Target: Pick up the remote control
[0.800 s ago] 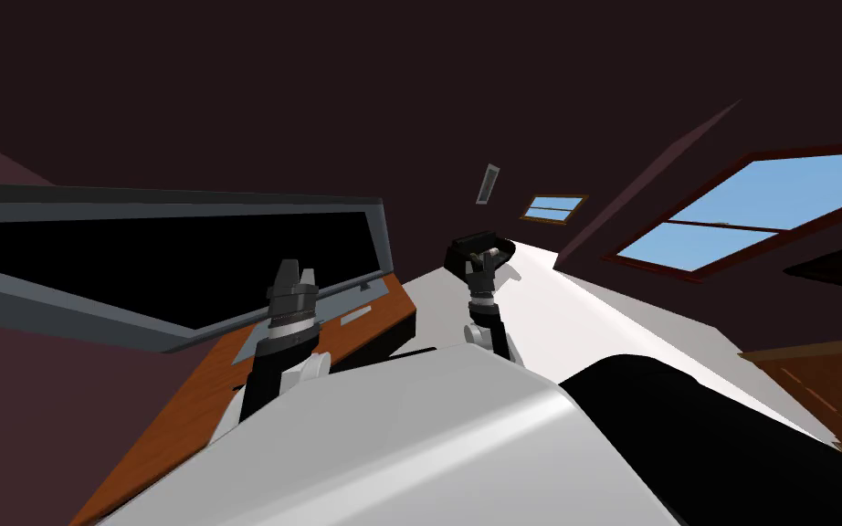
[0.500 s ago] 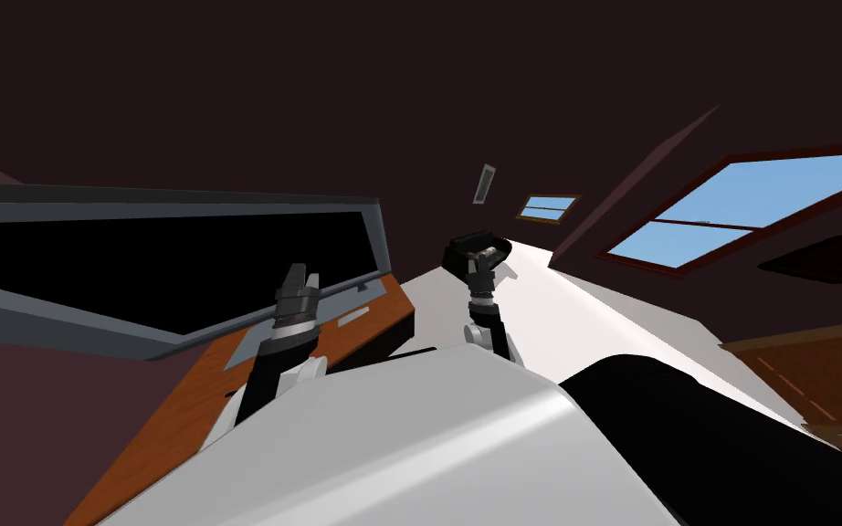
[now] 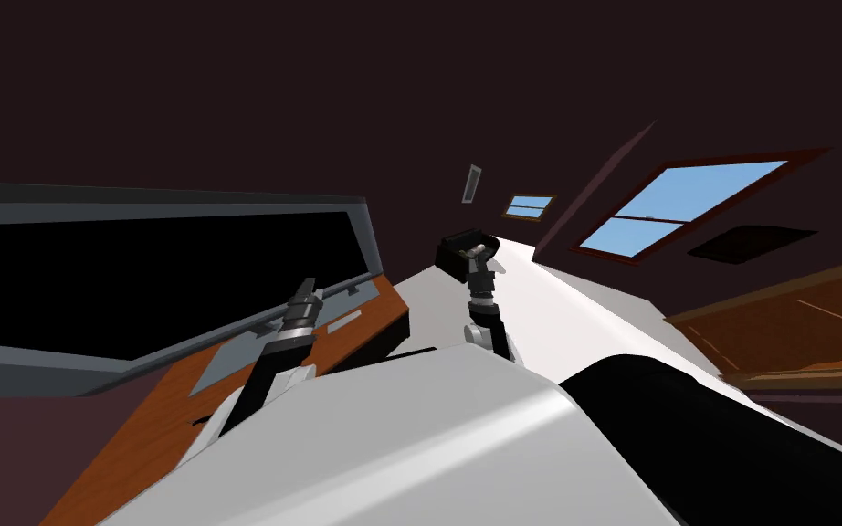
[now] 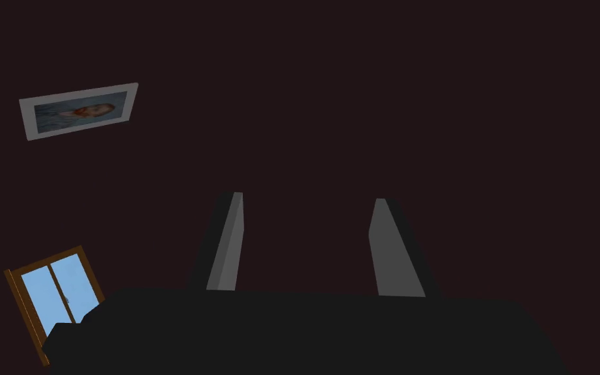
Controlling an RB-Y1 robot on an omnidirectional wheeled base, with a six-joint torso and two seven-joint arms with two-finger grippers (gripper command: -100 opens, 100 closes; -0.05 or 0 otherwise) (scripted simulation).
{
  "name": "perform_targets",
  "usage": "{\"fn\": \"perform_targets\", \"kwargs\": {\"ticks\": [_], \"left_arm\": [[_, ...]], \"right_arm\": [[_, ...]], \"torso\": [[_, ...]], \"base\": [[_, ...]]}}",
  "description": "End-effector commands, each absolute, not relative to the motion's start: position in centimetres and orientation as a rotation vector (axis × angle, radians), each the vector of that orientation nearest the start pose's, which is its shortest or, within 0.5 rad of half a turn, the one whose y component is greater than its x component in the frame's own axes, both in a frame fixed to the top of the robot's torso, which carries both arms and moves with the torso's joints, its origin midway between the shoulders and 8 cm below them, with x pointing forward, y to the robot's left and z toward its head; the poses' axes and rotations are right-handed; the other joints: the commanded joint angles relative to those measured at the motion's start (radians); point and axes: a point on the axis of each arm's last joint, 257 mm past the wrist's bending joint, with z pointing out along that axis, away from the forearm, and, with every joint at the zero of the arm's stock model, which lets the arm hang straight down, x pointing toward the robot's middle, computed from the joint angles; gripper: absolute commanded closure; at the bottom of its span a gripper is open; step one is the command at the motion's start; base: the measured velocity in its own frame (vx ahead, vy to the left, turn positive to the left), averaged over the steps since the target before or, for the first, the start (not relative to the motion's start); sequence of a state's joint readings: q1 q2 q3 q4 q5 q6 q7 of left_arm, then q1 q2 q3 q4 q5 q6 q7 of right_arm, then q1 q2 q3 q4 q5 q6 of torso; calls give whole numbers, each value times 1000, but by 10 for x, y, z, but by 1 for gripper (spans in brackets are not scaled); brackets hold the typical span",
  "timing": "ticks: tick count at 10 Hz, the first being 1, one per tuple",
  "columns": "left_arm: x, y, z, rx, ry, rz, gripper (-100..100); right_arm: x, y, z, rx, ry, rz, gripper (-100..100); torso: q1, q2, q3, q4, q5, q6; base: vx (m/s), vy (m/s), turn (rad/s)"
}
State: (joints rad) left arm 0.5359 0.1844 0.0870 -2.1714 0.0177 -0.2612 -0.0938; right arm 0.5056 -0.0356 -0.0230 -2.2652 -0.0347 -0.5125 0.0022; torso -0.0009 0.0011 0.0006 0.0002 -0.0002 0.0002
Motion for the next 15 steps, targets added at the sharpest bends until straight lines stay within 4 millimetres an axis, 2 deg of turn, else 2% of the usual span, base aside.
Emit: {"fn": "perform_targets", "kwargs": {"ticks": [1,2,3,4,5,6,7,8,9,10,11,12,14,15], "left_arm": [[384,334,-101,-824,1050,-990,-100],[386,350,-126,-891,1091,-970,-100],[386,363,-142,-943,1114,-959,-100],[386,368,-155,-972,1134,-942,-100],[384,384,-173,-1034,1157,-924,-100],[384,387,-183,-1054,1171,-911,-100],[379,407,-209,-1133,1196,-881,-100],[379,407,-211,-1142,1202,-876,-100],[372,428,-237,-1226,1222,-841,-100],[372,429,-239,-1233,1227,-837,-100],[363,449,-263,-1318,1240,-801,-100],[362,450,-267,-1328,1246,-794,-100],[342,490,-304,-1487,1246,-727,-100],[335,494,-319,-1524,1259,-701,-100]], "right_arm": [[343,-289,19,656,623,1297,0],[343,-289,19,656,623,1296,0],[343,-289,19,656,623,1297,0],[343,-289,19,656,623,1297,0],[343,-289,19,656,623,1296,0],[343,-289,19,656,623,1297,0],[343,-289,19,656,623,1296,0],[343,-289,19,656,623,1296,0],[343,-289,19,656,623,1296,0],[343,-289,19,656,623,1297,0],[343,-289,19,656,623,1296,0],[343,-289,19,656,623,1296,0],[343,-289,19,656,623,1297,0],[343,-289,19,656,623,1296,0]], "torso": [[0,0,0,0,0,0],[0,0,0,0,0,0],[0,0,0,0,0,0],[1,0,0,0,0,0],[1,0,0,0,0,0],[1,0,0,0,0,0],[1,0,0,0,0,-1],[1,0,0,0,0,0],[1,-1,0,0,0,0],[1,-1,0,0,0,0],[1,0,0,0,0,-1],[1,0,0,0,0,0],[1,-1,0,0,0,0],[2,-1,0,0,0,0]], "base": [[-14,-11,-59],[-10,-14,-139],[-14,-18,-239],[-11,-10,-102],[-12,-14,-162],[-8,-8,-90],[-7,-11,-152],[-7,-5,-112],[-7,-10,-217],[-7,-4,-91],[-7,-8,-177],[-6,-2,-104],[-6,-3,-293],[-6,8,-69]]}}
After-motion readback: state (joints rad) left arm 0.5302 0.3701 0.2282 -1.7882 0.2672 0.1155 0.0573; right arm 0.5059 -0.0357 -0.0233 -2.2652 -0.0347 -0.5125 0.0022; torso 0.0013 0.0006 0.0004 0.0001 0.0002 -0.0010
